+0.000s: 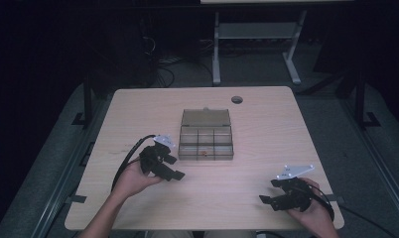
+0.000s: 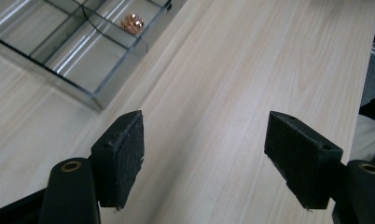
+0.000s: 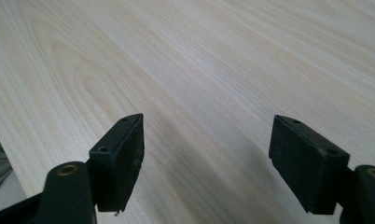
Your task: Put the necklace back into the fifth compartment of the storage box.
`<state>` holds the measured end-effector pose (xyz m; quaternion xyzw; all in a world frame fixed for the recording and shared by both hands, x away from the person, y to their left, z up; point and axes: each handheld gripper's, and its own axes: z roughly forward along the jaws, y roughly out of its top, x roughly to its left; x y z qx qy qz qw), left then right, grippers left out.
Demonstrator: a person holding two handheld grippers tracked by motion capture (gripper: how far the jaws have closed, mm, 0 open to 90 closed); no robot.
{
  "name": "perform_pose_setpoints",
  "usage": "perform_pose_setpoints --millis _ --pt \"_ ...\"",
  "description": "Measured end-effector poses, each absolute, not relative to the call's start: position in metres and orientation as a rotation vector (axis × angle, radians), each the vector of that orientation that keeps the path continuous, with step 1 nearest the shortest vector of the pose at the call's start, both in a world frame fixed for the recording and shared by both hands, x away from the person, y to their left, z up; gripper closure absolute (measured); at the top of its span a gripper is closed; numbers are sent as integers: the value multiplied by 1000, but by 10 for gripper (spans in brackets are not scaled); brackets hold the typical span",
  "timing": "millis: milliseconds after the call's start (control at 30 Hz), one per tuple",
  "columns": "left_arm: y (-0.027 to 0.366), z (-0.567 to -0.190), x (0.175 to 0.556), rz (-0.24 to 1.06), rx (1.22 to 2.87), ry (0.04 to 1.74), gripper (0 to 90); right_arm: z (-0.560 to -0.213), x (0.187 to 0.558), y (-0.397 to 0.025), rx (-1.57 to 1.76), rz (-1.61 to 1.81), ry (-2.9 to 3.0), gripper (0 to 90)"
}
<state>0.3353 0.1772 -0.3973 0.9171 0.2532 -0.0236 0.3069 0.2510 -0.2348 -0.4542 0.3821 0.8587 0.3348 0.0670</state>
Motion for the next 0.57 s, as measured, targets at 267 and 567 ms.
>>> perform_pose_setpoints --millis 267,567 --pt "187 -400 321 -60 2415 669 281 -455 251 -233 1153 1003 2593 262" --pt "200 -403 302 -54 2375 670 279 -454 250 -231 1148 1002 2593 262"
